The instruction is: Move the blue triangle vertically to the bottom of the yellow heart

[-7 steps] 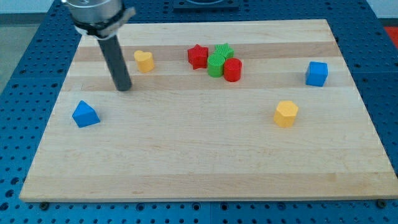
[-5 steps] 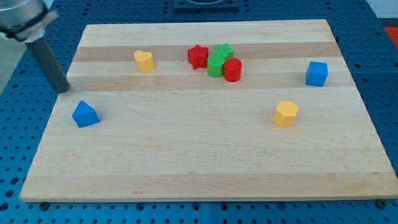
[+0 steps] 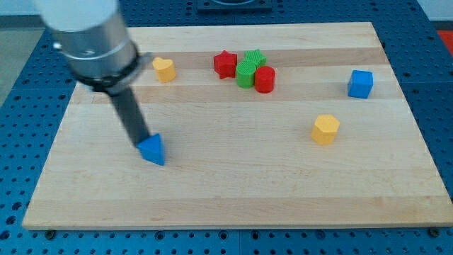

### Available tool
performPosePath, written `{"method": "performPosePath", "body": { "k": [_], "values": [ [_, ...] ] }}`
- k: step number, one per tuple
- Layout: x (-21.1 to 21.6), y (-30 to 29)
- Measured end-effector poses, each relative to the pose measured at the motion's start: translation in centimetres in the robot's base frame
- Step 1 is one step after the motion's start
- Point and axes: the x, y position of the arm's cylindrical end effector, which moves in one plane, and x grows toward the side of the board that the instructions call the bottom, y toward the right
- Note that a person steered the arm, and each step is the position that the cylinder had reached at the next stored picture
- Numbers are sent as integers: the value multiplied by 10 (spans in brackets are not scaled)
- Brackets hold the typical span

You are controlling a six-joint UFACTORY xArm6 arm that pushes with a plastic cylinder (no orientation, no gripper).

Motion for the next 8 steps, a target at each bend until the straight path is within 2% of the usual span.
{"method": "performPosePath", "body": {
  "k": [1,2,3,4,5,6,8],
  "values": [
    [-2,20],
    [-13,5],
    [-52,-53],
    [-106,-84],
    [-224,-84],
    [-300,-55],
    [-298,-42]
  ]
}}
